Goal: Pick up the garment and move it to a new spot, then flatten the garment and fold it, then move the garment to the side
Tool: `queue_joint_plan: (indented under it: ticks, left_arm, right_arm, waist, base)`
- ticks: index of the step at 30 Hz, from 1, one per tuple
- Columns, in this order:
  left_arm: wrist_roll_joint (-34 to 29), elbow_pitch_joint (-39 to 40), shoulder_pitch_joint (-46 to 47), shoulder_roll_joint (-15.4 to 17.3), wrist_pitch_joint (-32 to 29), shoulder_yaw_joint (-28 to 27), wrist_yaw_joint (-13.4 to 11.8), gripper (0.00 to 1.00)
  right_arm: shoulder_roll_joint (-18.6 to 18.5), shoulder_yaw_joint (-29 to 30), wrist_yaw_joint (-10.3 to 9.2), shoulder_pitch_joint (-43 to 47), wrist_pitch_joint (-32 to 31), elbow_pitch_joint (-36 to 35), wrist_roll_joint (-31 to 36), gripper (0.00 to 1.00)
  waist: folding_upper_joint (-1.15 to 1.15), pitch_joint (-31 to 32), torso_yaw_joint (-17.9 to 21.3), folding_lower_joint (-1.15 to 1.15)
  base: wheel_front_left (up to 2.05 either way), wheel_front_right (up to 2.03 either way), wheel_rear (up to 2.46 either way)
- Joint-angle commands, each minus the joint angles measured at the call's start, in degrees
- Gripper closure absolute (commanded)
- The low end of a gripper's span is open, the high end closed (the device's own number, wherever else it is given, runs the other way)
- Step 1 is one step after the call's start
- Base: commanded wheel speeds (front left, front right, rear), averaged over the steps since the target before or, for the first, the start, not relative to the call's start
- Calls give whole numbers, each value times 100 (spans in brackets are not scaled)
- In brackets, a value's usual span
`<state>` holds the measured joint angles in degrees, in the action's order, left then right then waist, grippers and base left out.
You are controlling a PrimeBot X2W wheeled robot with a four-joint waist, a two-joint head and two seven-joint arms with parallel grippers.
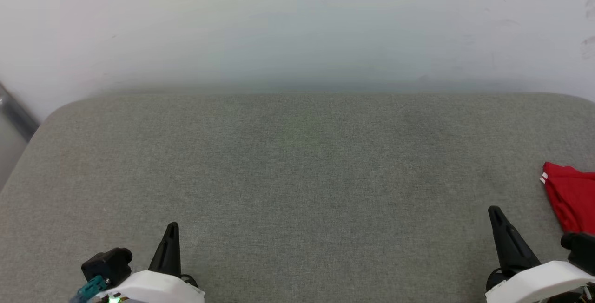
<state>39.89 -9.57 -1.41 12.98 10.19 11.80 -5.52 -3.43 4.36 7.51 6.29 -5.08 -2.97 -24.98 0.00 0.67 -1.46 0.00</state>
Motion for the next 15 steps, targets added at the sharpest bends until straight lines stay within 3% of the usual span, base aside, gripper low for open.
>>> queue_joint_plan:
  ticks: [1,15]
  left_arm:
    - [129,58,182,0,-21,-87,49,100]
    - [1153,-50,313,-181,-327,-411,300,100]
  right_arm:
    - [-1,17,0,-191,8,-41,-173,100]
    - [10,59,-1,-410,-25,297,-1463,100]
  waist:
    - [0,0,1,0]
    - [0,-11,20,0]
  base:
    - [0,0,0]
    - [0,0,0]
